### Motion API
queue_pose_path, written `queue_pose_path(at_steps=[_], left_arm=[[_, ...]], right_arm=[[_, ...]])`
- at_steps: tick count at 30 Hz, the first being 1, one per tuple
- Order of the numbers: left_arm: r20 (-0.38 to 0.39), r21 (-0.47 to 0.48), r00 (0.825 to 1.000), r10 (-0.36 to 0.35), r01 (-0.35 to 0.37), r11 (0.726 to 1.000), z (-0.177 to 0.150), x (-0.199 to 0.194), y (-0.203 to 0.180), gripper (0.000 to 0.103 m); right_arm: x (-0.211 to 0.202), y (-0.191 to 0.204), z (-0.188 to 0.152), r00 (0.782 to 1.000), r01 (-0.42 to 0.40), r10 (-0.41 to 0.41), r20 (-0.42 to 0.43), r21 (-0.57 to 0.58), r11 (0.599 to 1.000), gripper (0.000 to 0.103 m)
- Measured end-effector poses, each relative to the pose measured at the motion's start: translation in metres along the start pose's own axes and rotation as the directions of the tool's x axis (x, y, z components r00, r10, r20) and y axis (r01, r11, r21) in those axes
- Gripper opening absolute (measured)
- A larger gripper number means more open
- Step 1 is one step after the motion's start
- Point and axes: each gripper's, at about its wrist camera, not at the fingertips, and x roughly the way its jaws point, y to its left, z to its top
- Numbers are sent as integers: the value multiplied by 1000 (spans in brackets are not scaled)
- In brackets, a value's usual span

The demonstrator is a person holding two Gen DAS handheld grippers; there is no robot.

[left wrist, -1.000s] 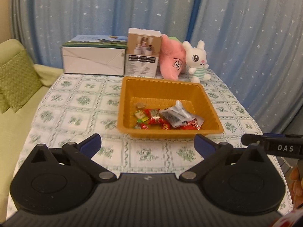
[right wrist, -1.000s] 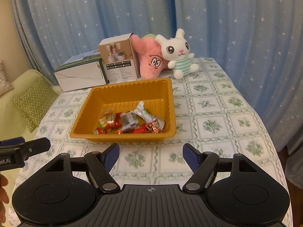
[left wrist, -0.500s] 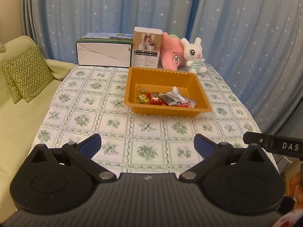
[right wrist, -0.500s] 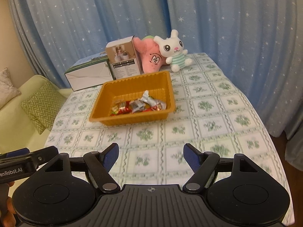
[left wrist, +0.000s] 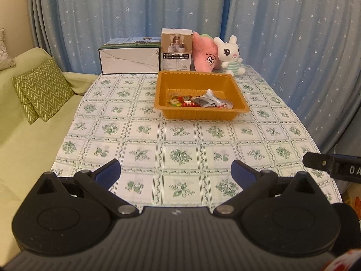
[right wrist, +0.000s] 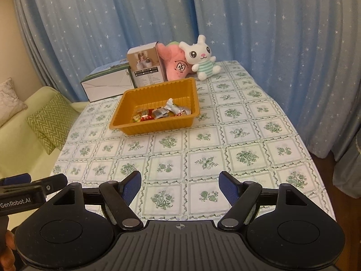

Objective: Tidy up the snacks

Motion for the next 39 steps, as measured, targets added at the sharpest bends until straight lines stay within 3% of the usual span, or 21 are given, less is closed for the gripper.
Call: queue_pose_path(at_steps=[8,39], left_arm=[[-16,-33,1000,-23,23,999,-9,-10,2,103],[-10,-5,1000,-27,27,1000,-10,-10,-5,103]], right_arm=[[-12,4,-8,1000,-4,4,-6,-22,1000,76],[-11,11,-11,1000,5,-5,-7,-51,999,76]])
